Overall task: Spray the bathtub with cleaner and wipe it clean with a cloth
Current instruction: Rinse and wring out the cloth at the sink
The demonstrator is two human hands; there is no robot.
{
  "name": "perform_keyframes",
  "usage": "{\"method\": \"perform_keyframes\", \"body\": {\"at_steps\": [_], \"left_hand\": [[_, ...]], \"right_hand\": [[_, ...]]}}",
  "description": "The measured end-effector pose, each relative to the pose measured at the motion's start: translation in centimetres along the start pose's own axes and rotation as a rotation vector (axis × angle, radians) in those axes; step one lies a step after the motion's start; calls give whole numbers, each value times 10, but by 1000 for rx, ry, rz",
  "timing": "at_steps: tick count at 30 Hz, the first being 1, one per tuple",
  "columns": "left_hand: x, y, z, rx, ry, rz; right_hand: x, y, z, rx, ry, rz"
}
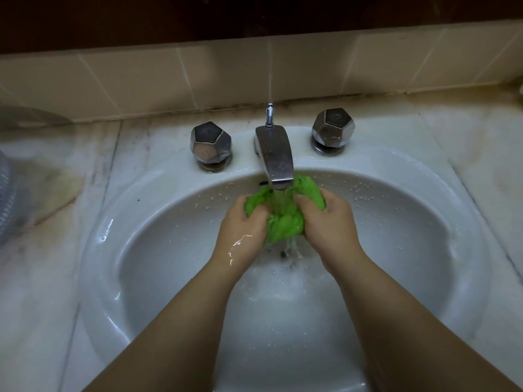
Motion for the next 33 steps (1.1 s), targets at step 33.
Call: {"method": "perform_keyframes", "body": {"at_steps": [33], "left_hand": [[-7, 7, 3, 87, 112, -210]], "right_hand": [[7, 17, 22, 71, -73, 408]]}}
Point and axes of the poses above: each hand's wrist, its own z-axis away from the middle knuckle, its own y-axis out of the palm, x = y × z, the point moved 7 cm from there along -z, towards the middle knuckle, and after that the axes turned 4 degrees about -x, right-handed, at the moved point
